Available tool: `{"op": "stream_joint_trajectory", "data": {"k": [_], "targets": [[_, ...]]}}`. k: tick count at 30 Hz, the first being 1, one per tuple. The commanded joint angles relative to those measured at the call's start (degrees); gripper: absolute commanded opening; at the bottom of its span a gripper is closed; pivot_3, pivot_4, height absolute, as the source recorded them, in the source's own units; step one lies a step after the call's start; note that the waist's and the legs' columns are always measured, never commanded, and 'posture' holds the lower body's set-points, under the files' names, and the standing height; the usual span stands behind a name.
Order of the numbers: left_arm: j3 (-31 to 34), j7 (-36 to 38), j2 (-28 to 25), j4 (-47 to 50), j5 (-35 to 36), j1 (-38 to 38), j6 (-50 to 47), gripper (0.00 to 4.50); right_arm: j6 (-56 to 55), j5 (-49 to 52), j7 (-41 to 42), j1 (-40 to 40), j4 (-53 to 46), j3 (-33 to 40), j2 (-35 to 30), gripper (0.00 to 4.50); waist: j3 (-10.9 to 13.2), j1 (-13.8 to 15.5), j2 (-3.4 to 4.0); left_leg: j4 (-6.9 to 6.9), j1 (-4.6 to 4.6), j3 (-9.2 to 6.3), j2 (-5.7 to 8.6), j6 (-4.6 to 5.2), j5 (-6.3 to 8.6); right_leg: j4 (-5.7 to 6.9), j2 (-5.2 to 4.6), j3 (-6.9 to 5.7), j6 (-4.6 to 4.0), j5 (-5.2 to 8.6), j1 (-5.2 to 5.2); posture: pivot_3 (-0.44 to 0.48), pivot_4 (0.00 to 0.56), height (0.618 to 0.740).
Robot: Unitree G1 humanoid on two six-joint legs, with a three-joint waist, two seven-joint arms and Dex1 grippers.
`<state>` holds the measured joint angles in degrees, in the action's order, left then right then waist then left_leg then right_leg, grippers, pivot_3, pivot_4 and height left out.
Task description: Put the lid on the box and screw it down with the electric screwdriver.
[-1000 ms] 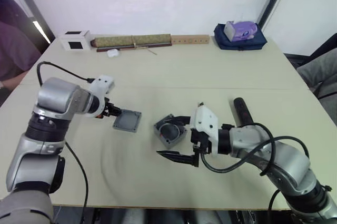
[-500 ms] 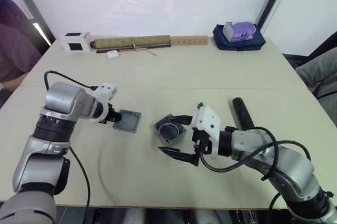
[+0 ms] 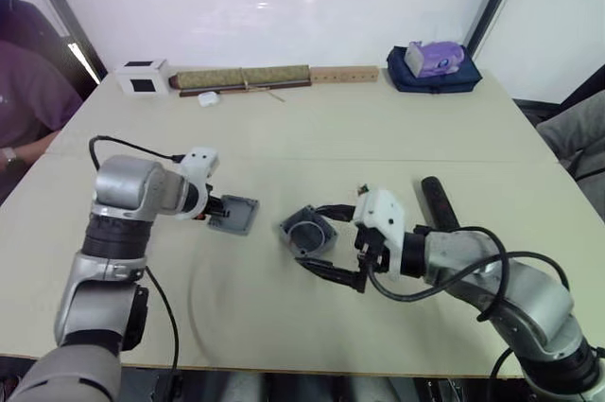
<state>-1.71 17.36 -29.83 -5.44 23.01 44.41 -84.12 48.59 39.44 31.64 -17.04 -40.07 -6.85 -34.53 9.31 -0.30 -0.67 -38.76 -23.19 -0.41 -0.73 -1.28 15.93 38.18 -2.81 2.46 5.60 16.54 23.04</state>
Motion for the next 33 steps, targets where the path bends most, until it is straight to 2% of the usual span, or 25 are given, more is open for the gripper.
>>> {"op": "stream_joint_trajectory", "data": {"k": [1, 3, 6, 9, 11, 15, 19, 25, 33], "targets": [[4.1, 4.2, 1.4, -0.7, -0.1, 1.5, 16.9, 0.09, 1.2, 2.4, -2.2, -4.9, 4.1, 4.3, 2.5, 4.5, 0.1, -0.2, -0.09, 0.0, -0.07, 0.0, -0.02, -0.01, -0.01, 0.0, -0.01, 0.0, 0.0, -0.01, 0.09, 0.0, 0.15, 0.74], [7.1, 6.0, 4.2, -1.5, 1.6, 2.3, 24.0, 0.09, 2.5, 3.0, -3.9, -7.3, 7.1, 5.0, 4.7, 4.5, 0.1, -0.2, -0.15, -0.01, -0.21, 0.01, -0.09, -0.07, -0.04, 0.0, 0.0, 0.0, 0.0, -0.04, 0.26, 0.0, 0.15, 0.74], [14.5, 2.0, 12.6, -1.5, 2.7, 3.4, 41.6, 0.09, 4.4, 5.0, -9.1, -12.9, 13.7, 7.9, 11.1, 4.5, 0.1, -0.3, -0.18, 0.03, -0.28, 0.03, -0.12, -0.07, -0.04, -0.06, -0.04, 0.0, 0.0, -0.04, 0.32, 0.0, 0.15, 0.74], [14.7, 0.9, 16.2, -4.4, 1.7, 4.3, 46.1, 0.09, 6.3, 5.0, -11.3, -18.5, 20.0, 10.3, 13.2, 4.5, 0.1, -0.5, -0.18, 0.04, -0.31, 0.08, -0.11, -0.07, -0.04, -0.07, -0.12, 0.02, 0.01, -0.05, 0.36, 0.0, 0.15, 0.74], [14.9, 2.9, 18.1, -4.6, 3.2, 4.7, 49.3, 0.09, 7.9, 5.5, -12.4, -22.4, 24.6, 12.0, 13.7, 4.5, 0.1, -0.5, -0.17, 0.05, -0.3, 0.15, -0.03, -0.07, -0.04, -0.06, -0.13, 0.07, 0.07, -0.08, 0.37, 0.0, 0.15, 0.74], [13.1, 8.1, 17.7, -2.3, 4.4, 4.7, 51.5, 0.09, 9.7, 4.9, -12.2, -26.6, 29.5, 13.2, 12.7, 4.5, 0.1, -0.5, -0.17, 0.08, -0.3, 0.16, 0.0, -0.07, -0.03, -0.07, -0.09, 0.06, 0.07, -0.08, 0.39, 0.0, 0.15, 0.74], [11.4, 11.3, 17.1, 0.1, 4.6, 3.6, 51.9, 0.09, 12.5, 8.9, -13.4, -31.0, 33.1, 18.1, 13.9, 4.5, 0.1, -0.5, -0.16, 0.21, -0.3, 0.17, 0.01, -0.07, -0.03, -0.11, -0.07, 0.08, 0.07, -0.08, 0.43, 0.0, 0.15, 0.74], [10.0, 11.7, 17.2, 2.9, 4.4, 2.8, 51.9, 0.09, 14.5, 9.5, -13.3, -31.3, 33.2, 18.6, 13.7, 4.5, 0.1, -0.6, -0.16, 0.24, -0.3, 0.16, -0.04, -0.06, -0.03, -0.11, -0.07, 0.08, 0.07, -0.08, 0.43, 0.0, 0.15, 0.74], [8.7, 11.0, 17.1, 2.8, 3.1, 2.8, 52.8, 0.09, 17.6, 11.5, -17.2, -32.5, 31.7, 19.9, 16.0, 4.5, 0.1, -0.6, -0.16, 0.29, -0.3, 0.15, -0.04, -0.06, -0.04, -0.11, -0.06, 0.08, 0.07, -0.08, 0.45, 0.0, 0.15, 0.74]]}}
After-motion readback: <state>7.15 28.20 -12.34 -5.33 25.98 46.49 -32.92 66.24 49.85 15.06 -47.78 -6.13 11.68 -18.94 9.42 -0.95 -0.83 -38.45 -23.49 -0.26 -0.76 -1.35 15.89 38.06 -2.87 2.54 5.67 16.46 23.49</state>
